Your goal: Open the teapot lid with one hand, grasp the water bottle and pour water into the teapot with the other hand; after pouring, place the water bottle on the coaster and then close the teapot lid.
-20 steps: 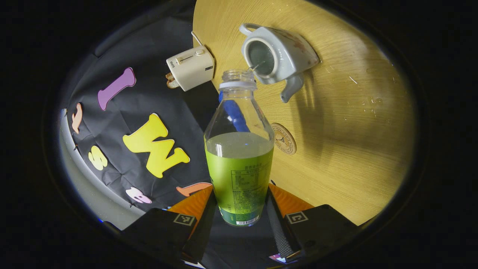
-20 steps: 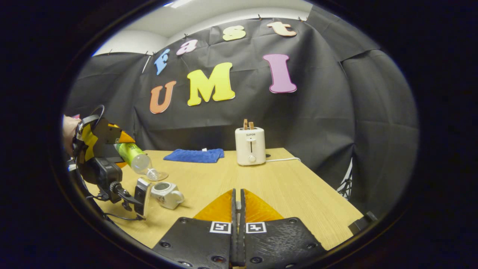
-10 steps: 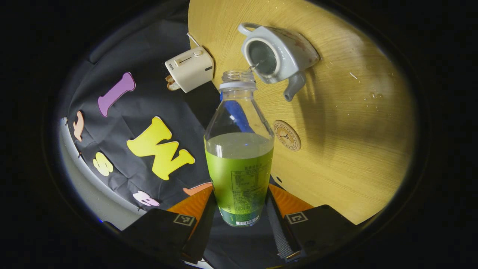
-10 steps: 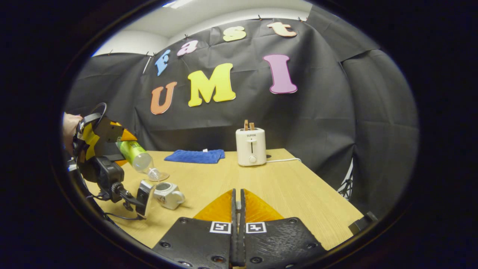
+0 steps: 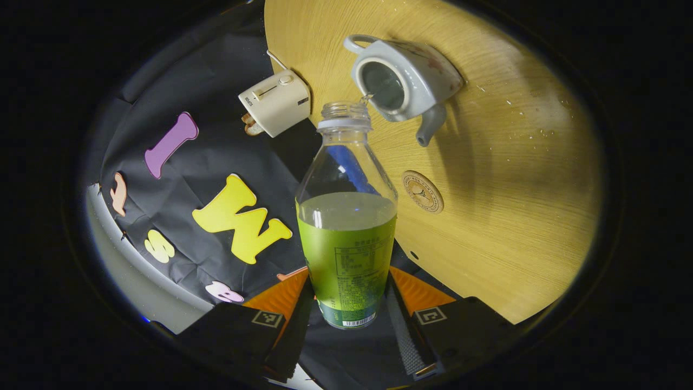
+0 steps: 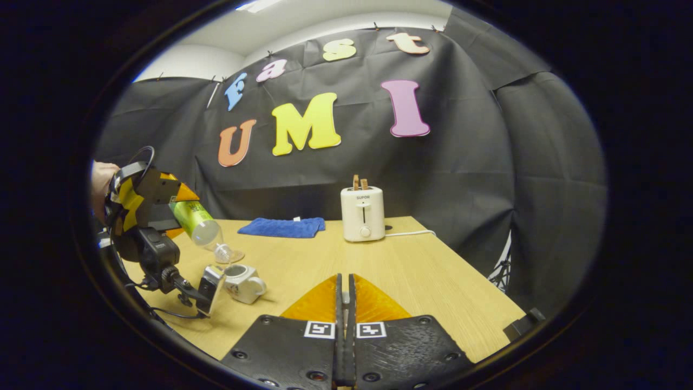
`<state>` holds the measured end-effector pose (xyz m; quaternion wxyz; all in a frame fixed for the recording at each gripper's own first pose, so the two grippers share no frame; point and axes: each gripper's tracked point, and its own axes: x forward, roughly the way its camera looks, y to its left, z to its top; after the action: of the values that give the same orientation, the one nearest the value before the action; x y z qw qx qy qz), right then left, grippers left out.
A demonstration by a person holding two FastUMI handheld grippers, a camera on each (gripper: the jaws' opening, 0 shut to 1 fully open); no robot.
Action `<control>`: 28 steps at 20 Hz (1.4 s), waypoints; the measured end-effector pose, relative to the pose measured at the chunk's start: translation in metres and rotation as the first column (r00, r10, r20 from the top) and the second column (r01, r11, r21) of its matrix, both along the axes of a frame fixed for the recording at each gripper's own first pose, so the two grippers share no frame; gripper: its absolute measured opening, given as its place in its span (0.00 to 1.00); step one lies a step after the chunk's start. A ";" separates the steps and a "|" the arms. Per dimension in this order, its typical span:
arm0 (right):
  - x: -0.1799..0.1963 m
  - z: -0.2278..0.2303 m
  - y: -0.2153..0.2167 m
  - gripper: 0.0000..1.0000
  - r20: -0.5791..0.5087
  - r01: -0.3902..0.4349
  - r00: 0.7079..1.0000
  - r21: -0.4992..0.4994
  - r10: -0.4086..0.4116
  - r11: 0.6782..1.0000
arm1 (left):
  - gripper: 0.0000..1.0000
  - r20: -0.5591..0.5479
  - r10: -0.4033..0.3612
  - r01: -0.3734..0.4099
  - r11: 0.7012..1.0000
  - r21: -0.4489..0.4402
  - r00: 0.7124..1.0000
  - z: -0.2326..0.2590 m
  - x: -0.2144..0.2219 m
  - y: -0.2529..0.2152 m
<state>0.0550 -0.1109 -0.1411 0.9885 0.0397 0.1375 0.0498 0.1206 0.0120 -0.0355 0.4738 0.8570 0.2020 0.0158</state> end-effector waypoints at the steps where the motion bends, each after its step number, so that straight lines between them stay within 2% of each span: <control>1: -0.001 0.000 0.000 0.00 0.000 0.000 1.000 0.000 0.000 1.000 | 0.74 0.002 -0.003 0.003 1.000 0.006 1.000 0.002 -0.001 -0.002; 10: -0.001 0.000 -0.004 0.00 0.004 0.003 1.000 -0.001 -0.003 1.000 | 0.73 0.002 0.002 -0.002 0.999 0.037 1.000 0.004 -0.002 -0.005; 28: -0.002 0.001 -0.007 0.00 0.003 0.009 1.000 -0.002 -0.009 1.000 | 0.73 0.001 -0.001 0.001 1.000 0.025 1.000 0.005 -0.004 -0.009</control>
<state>0.0531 -0.1178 -0.1406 0.9889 0.0394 0.1357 0.0453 0.1168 0.0026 -0.0308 0.4631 0.8630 0.2010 0.0185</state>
